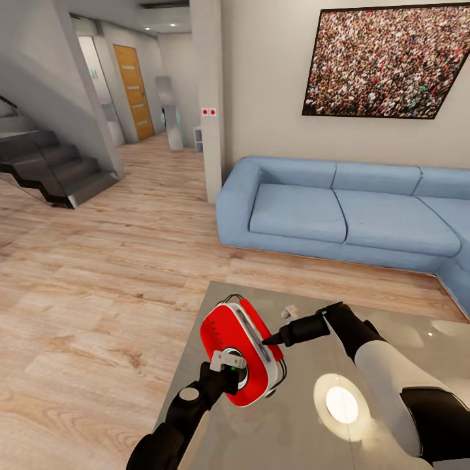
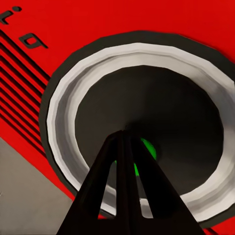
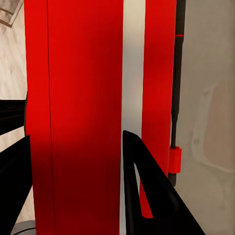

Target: Turn on the radio receiver that's on the table in the living room.

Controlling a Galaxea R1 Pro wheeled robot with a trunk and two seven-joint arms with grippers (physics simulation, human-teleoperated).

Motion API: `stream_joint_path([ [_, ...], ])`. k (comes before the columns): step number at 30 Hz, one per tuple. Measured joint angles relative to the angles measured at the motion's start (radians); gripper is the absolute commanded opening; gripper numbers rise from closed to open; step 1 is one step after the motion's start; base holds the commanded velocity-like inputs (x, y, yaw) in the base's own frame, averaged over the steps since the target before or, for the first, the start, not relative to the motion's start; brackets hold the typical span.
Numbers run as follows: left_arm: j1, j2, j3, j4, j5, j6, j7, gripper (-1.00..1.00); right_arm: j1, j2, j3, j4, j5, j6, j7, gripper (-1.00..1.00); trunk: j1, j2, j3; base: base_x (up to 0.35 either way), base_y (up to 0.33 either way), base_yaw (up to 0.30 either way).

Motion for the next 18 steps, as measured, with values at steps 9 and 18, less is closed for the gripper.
stream_joint_path([
  [9,-0.002,0.0,0.0,0.003,-0.001,-0.002,0.001,-1.0,0.0,-0.001,0.0,0.0,0.0,0.0,-0.002,-1.0,0.0,0.0,0.0,0.0,0.0,0.0],
  [18,-0.003,0.0,0.0,0.007,0.001,0.0,0.001,-1.0,0.0,-0.001,0.0,0.0,0.001,0.0,-0.001,-1.0,0.0,0.0,0.0,0.0,0.0,0.0],
])
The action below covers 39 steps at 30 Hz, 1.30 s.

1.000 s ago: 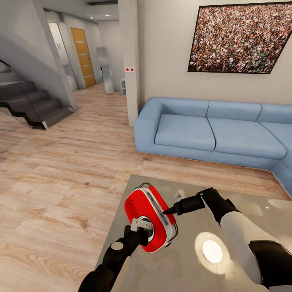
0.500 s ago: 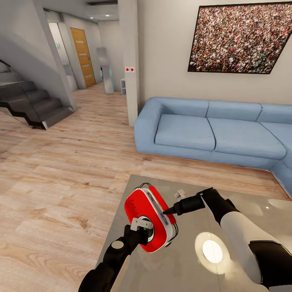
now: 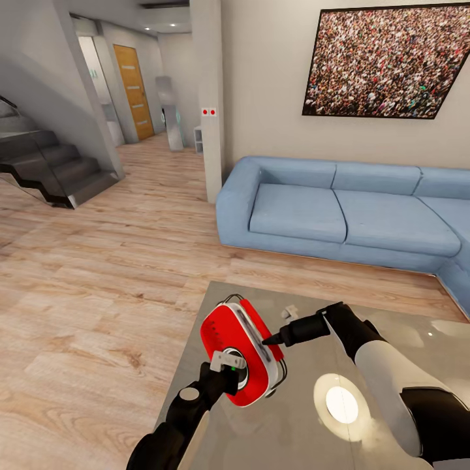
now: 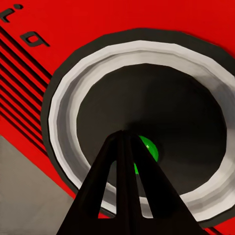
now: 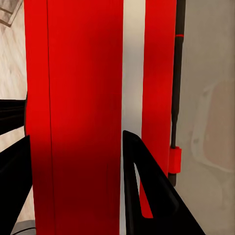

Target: Turn on the radio receiver that's on the table in the living room.

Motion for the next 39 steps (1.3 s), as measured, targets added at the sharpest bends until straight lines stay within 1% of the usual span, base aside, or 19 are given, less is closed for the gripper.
stream_joint_path([
  [4,-0.013,0.0,0.0,0.03,0.002,-0.001,-0.001,-1.0,0.0,0.0,0.001,0.0,0.009,-0.008,-0.003,-1.0,0.0,0.0,0.0,0.0,0.0,0.0],
  [7,-0.021,0.0,0.0,0.043,0.003,-0.001,0.0,-1.0,0.0,0.0,0.001,0.0,0.008,-0.007,-0.009,-1.0,0.0,0.0,0.0,0.0,0.0,0.0],
  [12,-0.025,0.0,0.008,0.031,-0.005,0.0,0.013,-1.0,0.0,-0.001,-0.001,0.0,0.004,-0.001,-0.011,-1.0,0.0,0.0,0.0,0.0,0.0,0.0],
  [13,-0.025,0.0,0.017,0.024,-0.006,0.0,0.017,-1.0,0.0,-0.001,0.0,0.0,0.005,-0.001,-0.014,-1.0,0.0,0.0,0.0,0.0,0.0,0.0],
  [16,-0.025,0.0,0.063,0.014,-0.006,0.001,0.022,-1.0,0.0,-0.004,-0.001,0.0,0.008,-0.002,-0.026,-1.0,0.0,0.0,0.0,0.0,0.0,0.0],
  [19,-0.026,0.0,0.108,0.01,-0.007,0.0,0.032,-1.0,0.0,-0.005,-0.002,-0.001,0.013,-0.006,-0.077,-1.0,0.0,0.0,0.0,0.0,0.0,0.0],
  [22,-0.025,0.0,0.166,0.009,-0.007,0.0,0.061,-1.0,0.0,-0.005,-0.002,-0.001,0.016,-0.007,-0.161,-1.0,0.0,0.0,0.0,0.0,0.0,0.0],
  [24,-0.025,0.0,0.209,0.009,-0.007,0.0,0.075,-1.0,0.0,-0.004,-0.002,-0.002,0.013,-0.003,-0.198,-1.0,0.0,0.0,0.0,0.0,0.0,0.0],
  [27,-0.025,0.0,0.282,0.011,-0.009,0.0,0.082,-1.0,0.0,-0.003,-0.003,-0.002,0.01,0.0,-0.222,-1.0,0.0,0.0,0.0,0.0,0.0,0.0],
  [29,-0.025,0.0,0.343,0.015,-0.009,0.0,0.084,-1.0,0.0,-0.004,-0.005,-0.002,0.009,0.001,-0.229,-1.0,0.0,0.0,0.0,0.0,0.0,0.0],
  [30,-0.025,0.01,0.38,0.018,-0.01,0.0,0.084,-1.0,0.0,-0.004,-0.006,-0.002,0.009,0.002,-0.23,-1.0,0.0,0.0,0.0,0.0,0.0,0.0],
  [33,-0.024,0.074,0.506,0.046,-0.01,-0.001,0.083,-1.0,0.0,-0.005,-0.008,-0.002,0.008,0.002,-0.24,-1.0,0.0,0.0,0.0,0.0,0.0,0.0],
  [35,-0.022,0.115,0.585,0.104,-0.009,-0.002,0.079,-1.0,0.0,-0.006,-0.01,-0.003,0.013,-0.002,-0.279,-1.0,0.0,0.0,0.0,0.0,0.0,0.0],
  [36,-0.022,0.136,0.616,0.145,-0.009,-0.007,0.078,-1.0,0.0,-0.006,-0.011,-0.003,0.014,-0.003,-0.309,-1.0,0.0,0.0,0.0,0.0,0.0,0.0],
  [37,-0.021,0.158,0.639,0.188,-0.009,-0.022,0.076,-1.0,0.0,-0.006,-0.011,-0.003,0.015,-0.004,-0.341,-1.0,0.0,0.0,0.0,0.0,0.0,0.0],
  [39,-0.021,0.197,0.663,0.282,-0.006,-0.083,0.073,-1.0,0.0,-0.004,-0.012,-0.003,0.013,-0.002,-0.402,-1.0,0.0,0.0,0.0,0.0,0.0,0.0],
])
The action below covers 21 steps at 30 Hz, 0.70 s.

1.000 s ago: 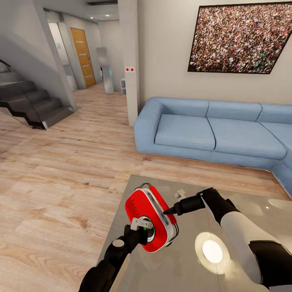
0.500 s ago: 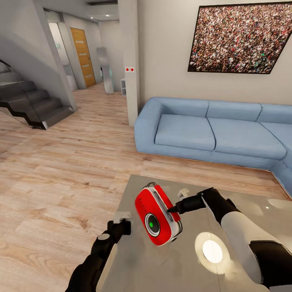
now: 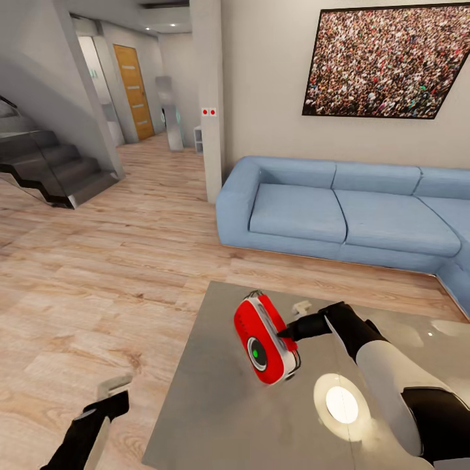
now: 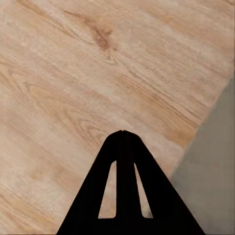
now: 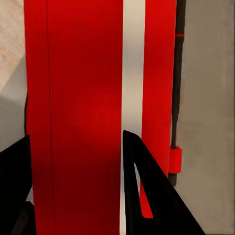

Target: Turn on the radio receiver that's on the table in the living room.

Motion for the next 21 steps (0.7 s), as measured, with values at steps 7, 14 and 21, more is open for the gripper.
stream_joint_path([
  [7,0.0,0.028,0.01,0.214,0.001,-0.219,-0.001,-1.0,0.0,0.004,-0.002,0.0,-0.009,0.013,-0.115,-1.0,0.0,0.0,0.0,0.0,0.0,0.0],
  [14,0.0,0.039,0.015,0.237,-0.001,-0.244,-0.001,-1.0,0.0,0.019,-0.001,0.0,-0.02,0.068,-0.211,-1.0,0.0,0.0,0.0,0.0,0.0,0.0],
  [21,0.0,0.04,0.016,0.239,-0.002,-0.245,-0.001,-1.0,0.001,0.027,0.0,0.001,-0.02,0.185,-0.22,-1.0,0.0,0.0,0.0,0.0,0.0,0.0],
])
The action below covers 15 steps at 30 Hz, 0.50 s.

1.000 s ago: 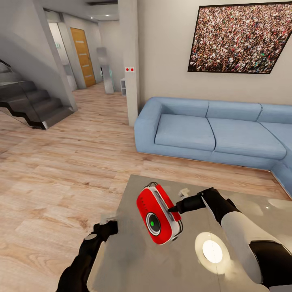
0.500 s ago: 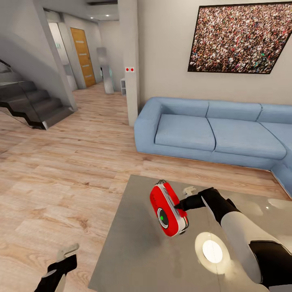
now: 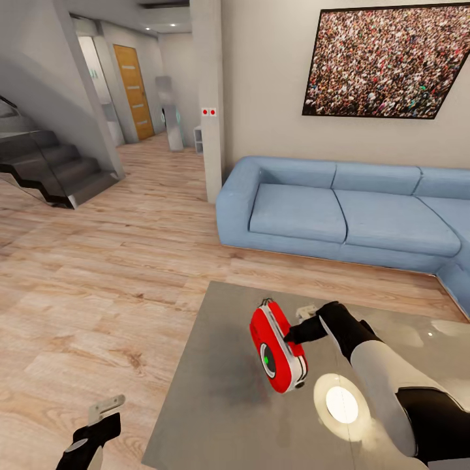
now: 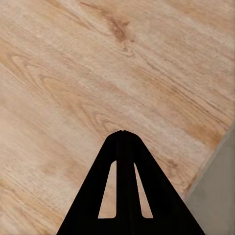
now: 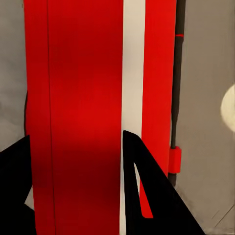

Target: Turn on the radio receiver that's on the table in the living room.

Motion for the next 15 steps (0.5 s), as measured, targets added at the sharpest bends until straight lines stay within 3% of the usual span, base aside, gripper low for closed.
stream_joint_path([
  [8,0.0,0.001,0.003,0.001,0.0,-0.001,0.001,-1.0,0.0,0.0,0.002,-0.002,0.011,0.142,-0.001,-1.0,0.0,0.0,0.0,0.0,0.0,0.0],
  [15,0.0,0.002,0.003,0.002,0.0,0.0,0.002,-1.0,0.0,0.0,0.011,-0.004,0.019,0.168,-0.001,-1.0,0.0,0.0,0.0,0.0,0.0,0.0],
])
